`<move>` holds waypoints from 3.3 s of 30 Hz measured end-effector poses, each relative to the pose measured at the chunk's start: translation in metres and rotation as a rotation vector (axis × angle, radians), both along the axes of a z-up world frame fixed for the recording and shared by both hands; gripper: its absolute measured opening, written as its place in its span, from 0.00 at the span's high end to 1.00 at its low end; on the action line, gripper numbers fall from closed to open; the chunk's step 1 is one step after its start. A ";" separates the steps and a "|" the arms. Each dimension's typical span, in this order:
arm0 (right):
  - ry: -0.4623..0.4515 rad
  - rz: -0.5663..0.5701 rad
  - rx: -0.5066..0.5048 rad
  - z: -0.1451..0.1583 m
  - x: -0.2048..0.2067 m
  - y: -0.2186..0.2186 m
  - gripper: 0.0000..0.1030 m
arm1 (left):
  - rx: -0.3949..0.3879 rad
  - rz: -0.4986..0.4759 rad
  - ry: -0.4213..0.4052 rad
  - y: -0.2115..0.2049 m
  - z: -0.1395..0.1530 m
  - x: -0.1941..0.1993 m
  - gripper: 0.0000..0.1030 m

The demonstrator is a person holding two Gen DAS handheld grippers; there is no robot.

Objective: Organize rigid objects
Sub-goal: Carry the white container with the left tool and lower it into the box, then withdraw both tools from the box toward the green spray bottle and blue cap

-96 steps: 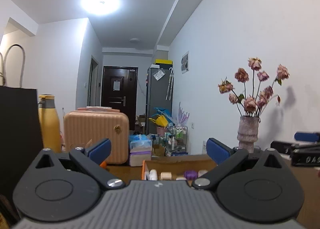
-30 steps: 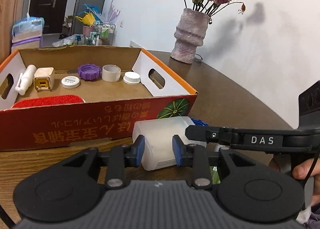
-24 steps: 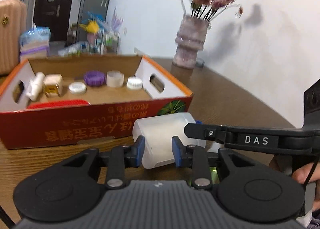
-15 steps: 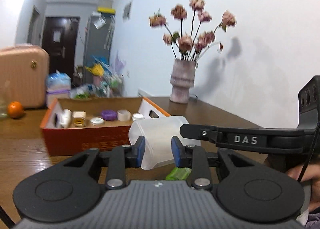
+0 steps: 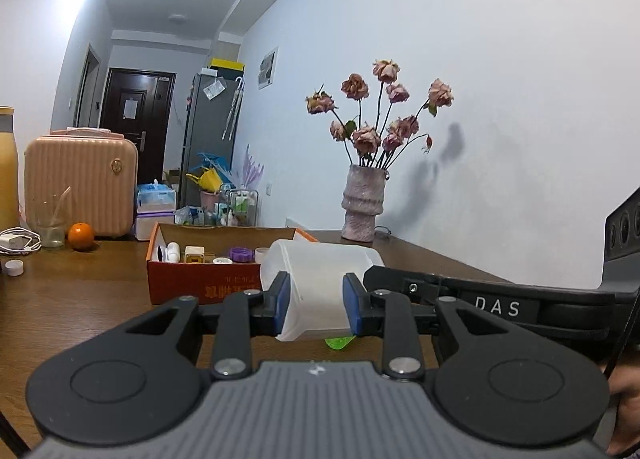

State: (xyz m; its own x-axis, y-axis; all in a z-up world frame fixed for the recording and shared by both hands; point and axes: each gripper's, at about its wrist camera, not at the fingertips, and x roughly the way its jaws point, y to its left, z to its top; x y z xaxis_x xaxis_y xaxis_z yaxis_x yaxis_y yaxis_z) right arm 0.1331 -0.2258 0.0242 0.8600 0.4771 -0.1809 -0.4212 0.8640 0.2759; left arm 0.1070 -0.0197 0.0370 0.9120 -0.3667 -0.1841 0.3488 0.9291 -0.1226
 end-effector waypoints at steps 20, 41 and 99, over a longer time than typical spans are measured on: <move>0.007 0.005 -0.061 0.038 0.181 0.025 0.78 | -0.015 0.078 0.097 0.012 0.038 0.182 0.72; 0.514 0.110 -0.136 -0.059 0.435 0.093 0.75 | -0.110 0.211 0.653 0.086 -0.054 0.435 0.81; -0.102 -0.271 -0.214 0.006 0.035 -0.032 0.00 | 0.070 0.301 -0.201 0.035 0.019 0.023 0.00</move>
